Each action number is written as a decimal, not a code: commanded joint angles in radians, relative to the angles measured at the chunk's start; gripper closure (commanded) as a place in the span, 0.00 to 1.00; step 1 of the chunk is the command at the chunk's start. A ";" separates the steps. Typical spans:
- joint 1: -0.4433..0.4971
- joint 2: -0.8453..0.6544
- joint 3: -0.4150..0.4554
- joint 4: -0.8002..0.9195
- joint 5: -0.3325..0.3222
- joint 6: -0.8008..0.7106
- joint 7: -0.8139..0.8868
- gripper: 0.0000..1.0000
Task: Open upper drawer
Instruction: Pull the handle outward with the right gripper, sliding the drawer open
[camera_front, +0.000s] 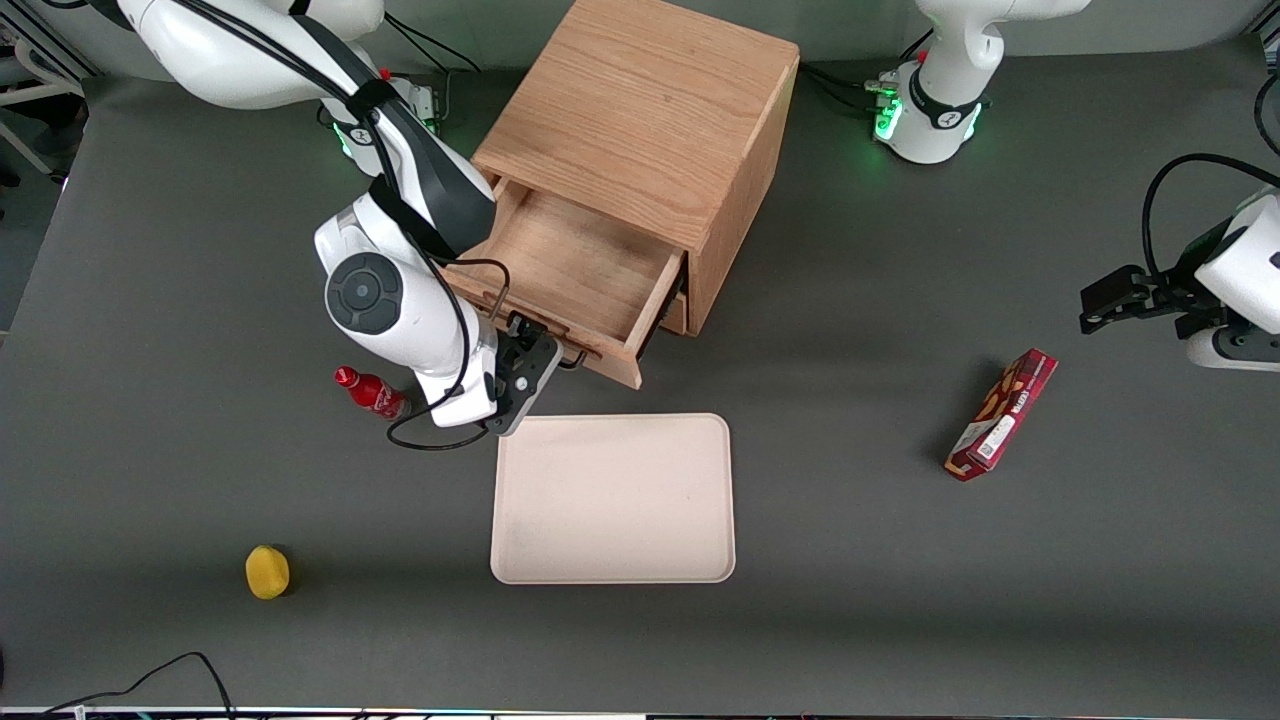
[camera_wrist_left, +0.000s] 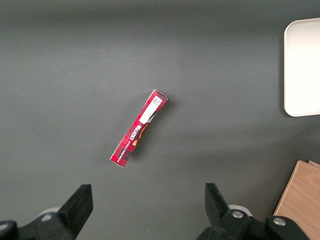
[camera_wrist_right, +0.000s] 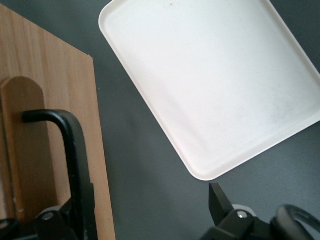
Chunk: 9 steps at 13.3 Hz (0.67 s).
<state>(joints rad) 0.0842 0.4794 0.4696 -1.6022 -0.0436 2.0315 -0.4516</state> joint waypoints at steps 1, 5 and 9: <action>0.003 0.070 -0.028 0.056 -0.050 -0.023 -0.044 0.00; 0.005 0.103 -0.054 0.097 -0.056 -0.028 -0.082 0.00; 0.008 0.137 -0.078 0.149 -0.056 -0.042 -0.102 0.00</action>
<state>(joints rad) 0.0850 0.5562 0.4208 -1.4868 -0.0453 2.0004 -0.5066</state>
